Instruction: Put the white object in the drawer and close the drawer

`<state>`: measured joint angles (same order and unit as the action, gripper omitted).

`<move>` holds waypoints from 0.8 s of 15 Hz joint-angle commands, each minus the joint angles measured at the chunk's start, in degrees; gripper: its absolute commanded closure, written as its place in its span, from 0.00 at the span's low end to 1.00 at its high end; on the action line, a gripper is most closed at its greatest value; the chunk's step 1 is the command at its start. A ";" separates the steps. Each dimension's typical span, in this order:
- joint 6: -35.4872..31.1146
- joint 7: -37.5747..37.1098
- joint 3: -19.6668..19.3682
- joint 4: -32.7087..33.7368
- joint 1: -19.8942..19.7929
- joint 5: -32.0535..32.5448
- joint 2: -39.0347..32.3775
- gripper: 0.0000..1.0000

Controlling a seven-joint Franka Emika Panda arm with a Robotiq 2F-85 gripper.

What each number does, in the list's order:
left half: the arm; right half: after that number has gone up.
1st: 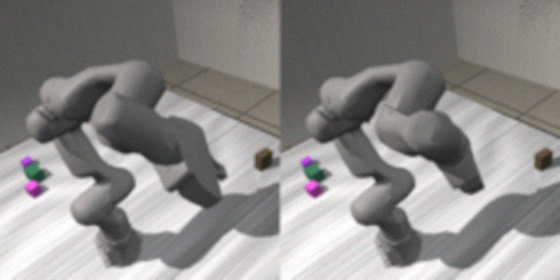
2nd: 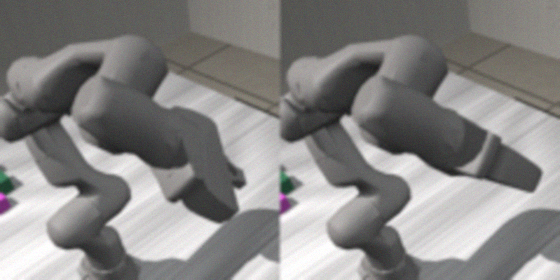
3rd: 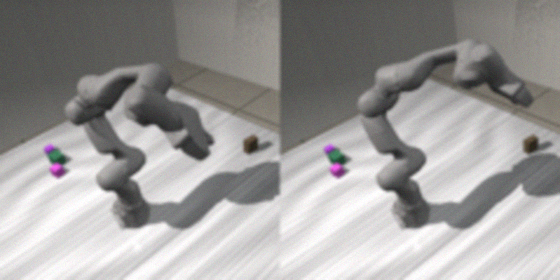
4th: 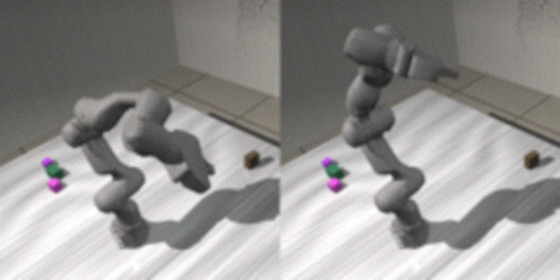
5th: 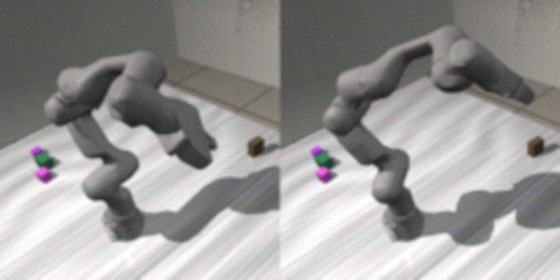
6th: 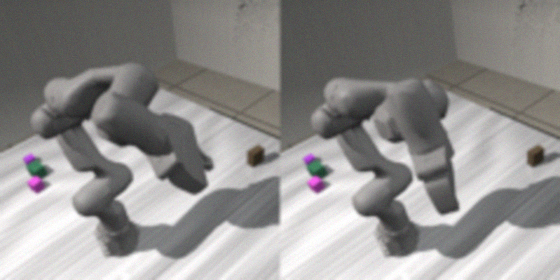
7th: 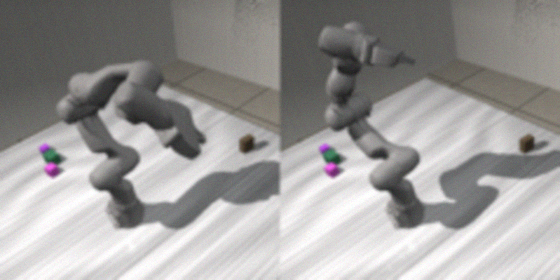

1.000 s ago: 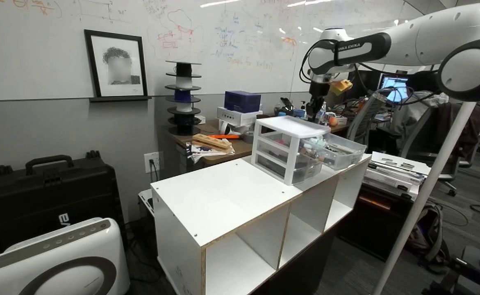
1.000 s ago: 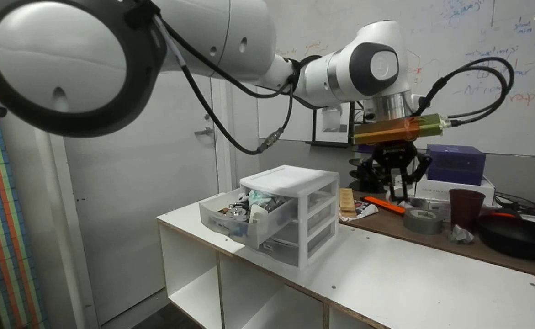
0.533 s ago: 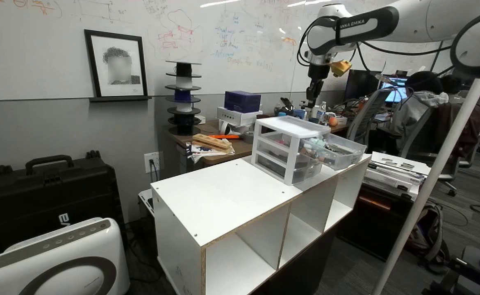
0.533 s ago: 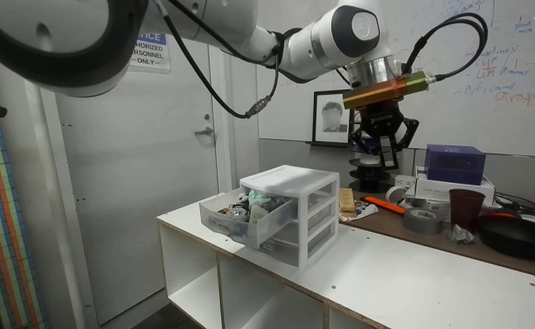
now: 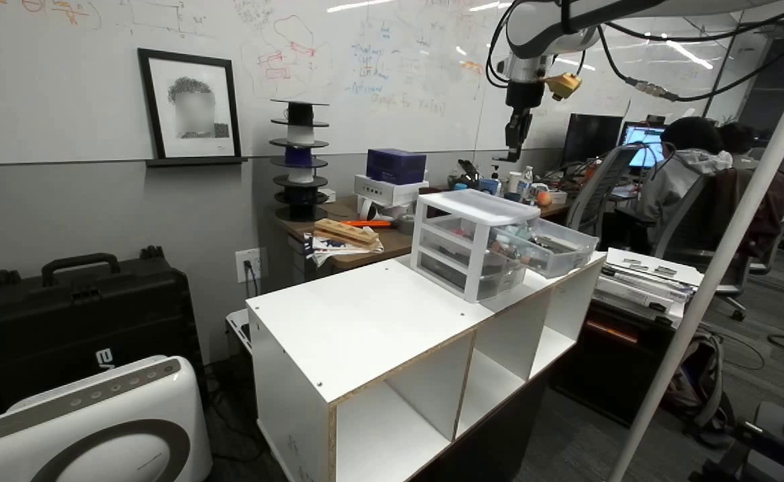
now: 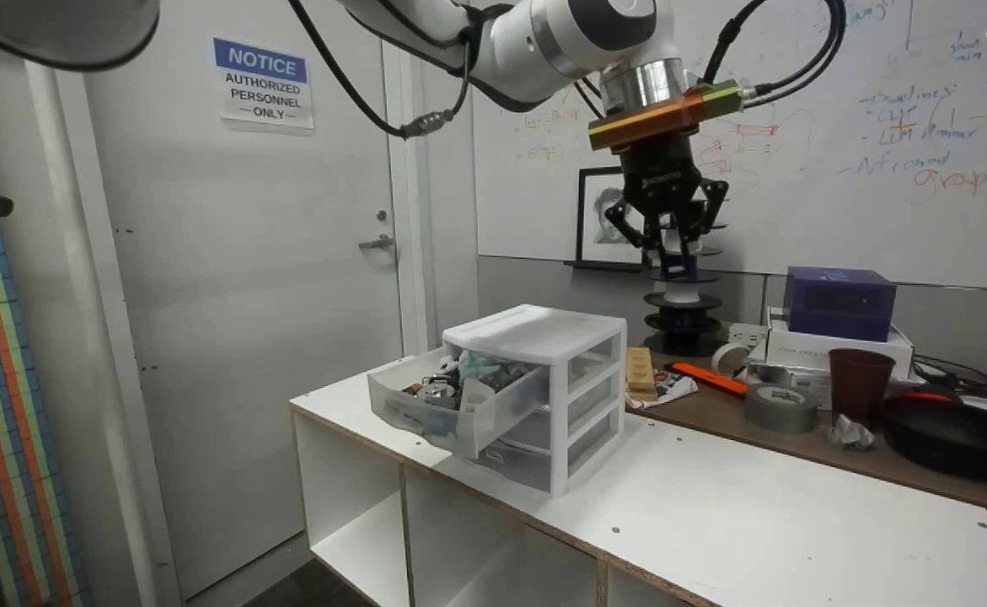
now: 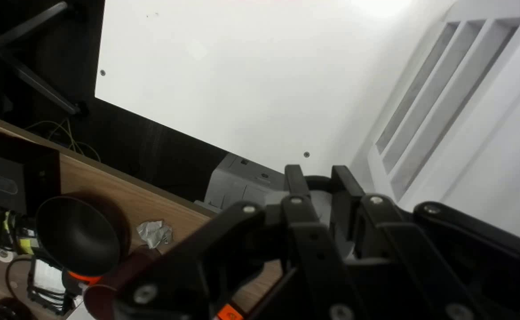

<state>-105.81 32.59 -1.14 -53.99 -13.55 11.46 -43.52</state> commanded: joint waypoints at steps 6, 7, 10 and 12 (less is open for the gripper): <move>-3.47 -2.10 0.08 -26.16 4.54 4.66 19.46 0.91; -3.16 -3.10 -0.81 -28.39 5.71 4.94 21.23 0.91; -3.55 -6.42 -0.77 -36.34 7.49 6.84 26.90 0.91; -3.63 -7.66 -0.38 -41.79 8.43 7.76 30.73 0.91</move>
<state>-107.12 27.79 -1.16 -84.70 -7.00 16.93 -20.99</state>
